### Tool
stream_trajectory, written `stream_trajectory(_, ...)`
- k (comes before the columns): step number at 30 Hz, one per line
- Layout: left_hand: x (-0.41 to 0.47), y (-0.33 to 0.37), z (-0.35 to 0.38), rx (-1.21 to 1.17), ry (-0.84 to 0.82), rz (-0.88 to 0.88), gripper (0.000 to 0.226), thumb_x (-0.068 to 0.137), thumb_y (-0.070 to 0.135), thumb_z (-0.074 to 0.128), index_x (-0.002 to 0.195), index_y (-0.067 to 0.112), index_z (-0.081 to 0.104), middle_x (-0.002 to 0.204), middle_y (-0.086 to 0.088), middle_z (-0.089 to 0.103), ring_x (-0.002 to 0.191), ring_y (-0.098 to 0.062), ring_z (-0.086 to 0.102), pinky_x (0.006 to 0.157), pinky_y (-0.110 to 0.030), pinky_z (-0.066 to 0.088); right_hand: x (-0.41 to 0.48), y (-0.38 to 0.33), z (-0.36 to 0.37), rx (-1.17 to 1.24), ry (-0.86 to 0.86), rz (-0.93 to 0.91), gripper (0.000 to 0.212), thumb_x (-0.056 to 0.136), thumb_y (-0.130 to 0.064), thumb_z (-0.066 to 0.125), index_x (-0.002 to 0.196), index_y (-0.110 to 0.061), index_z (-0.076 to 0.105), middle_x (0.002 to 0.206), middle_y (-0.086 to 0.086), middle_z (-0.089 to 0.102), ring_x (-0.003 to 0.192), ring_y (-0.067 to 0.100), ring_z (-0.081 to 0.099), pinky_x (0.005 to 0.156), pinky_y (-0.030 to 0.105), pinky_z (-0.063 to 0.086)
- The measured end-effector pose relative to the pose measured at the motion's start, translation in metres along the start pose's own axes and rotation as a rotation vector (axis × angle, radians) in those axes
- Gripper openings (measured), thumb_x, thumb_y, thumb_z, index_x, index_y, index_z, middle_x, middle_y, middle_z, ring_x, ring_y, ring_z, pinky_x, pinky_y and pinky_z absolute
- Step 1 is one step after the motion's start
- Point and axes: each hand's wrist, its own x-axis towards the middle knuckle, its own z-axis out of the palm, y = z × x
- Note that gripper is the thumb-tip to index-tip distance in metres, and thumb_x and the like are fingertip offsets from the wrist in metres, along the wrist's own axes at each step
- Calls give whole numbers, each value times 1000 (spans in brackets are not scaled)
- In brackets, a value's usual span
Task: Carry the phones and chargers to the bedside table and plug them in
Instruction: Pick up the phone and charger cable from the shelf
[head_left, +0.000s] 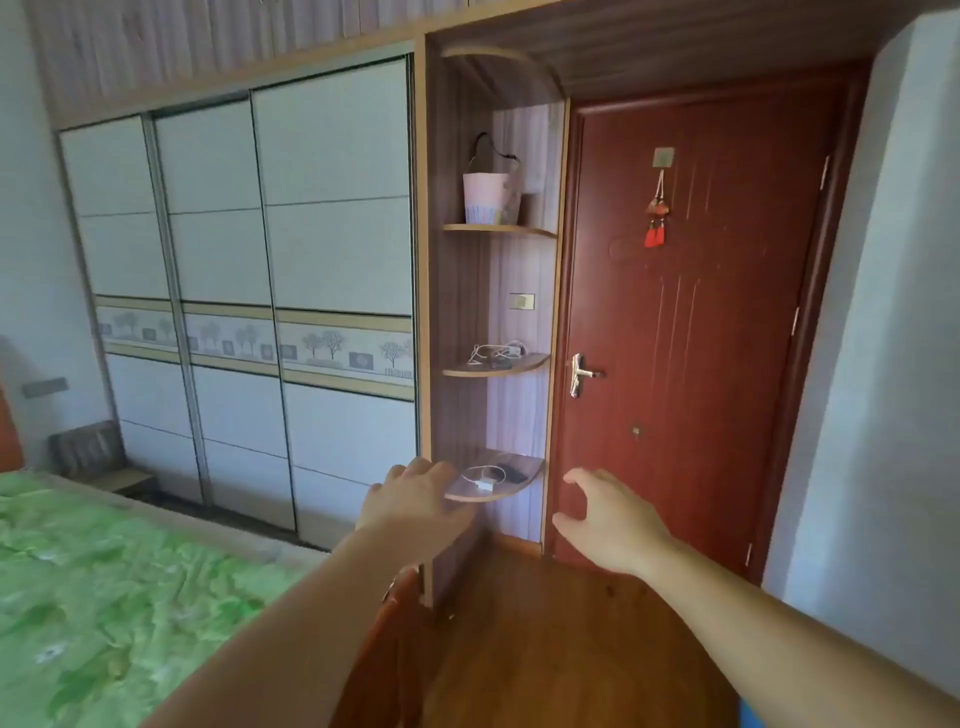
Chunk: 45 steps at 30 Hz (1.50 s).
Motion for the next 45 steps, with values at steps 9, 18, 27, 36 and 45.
stream_trajectory(9, 194, -34, 81, -53, -57, -40, 52, 86, 59, 48, 132, 33, 46, 137, 3, 49, 123, -21, 43, 97, -41, 40, 191, 60, 50, -14, -39, 49, 45, 88, -40, 55, 131, -31, 45, 133, -3, 52, 115, 21, 55, 91, 38, 46)
stream_trajectory(18, 366, -14, 145, -72, -86, -57, 58, 82, 69, 47, 131, 38, 46, 136, 7, 51, 121, -20, 44, 97, -42, 41, 359, 126, 74, -9, -31, 42, 49, 88, -42, 55, 132, -22, 46, 132, 0, 53, 110, 20, 57, 83, 35, 46)
stream_trajectory(27, 557, 24, 222, -57, -167, -151, 52, 79, 52, 59, 127, 32, 51, 132, 2, 52, 118, -24, 45, 97, -44, 43, 563, 242, 116, 169, -70, -20, 53, 89, -38, 58, 137, -21, 43, 140, 1, 48, 106, 18, 56, 73, 25, 40)
stream_trajectory(36, 717, 29, 268, -64, -80, -185, 60, 85, 56, 53, 140, 33, 43, 150, 3, 39, 135, -24, 35, 106, -44, 35, 734, 302, 139, 243, -108, -81, 56, 88, -37, 60, 138, -18, 43, 143, 4, 45, 115, 21, 54, 94, 32, 43)
stream_trajectory(45, 870, -18, 333, -128, -22, -194, 53, 86, 52, 55, 134, 32, 48, 141, 3, 47, 131, -22, 38, 103, -41, 36, 895, 340, 203, 141, -148, -123, 54, 83, -44, 61, 131, -23, 48, 134, 1, 51, 106, 19, 58, 85, 30, 44)
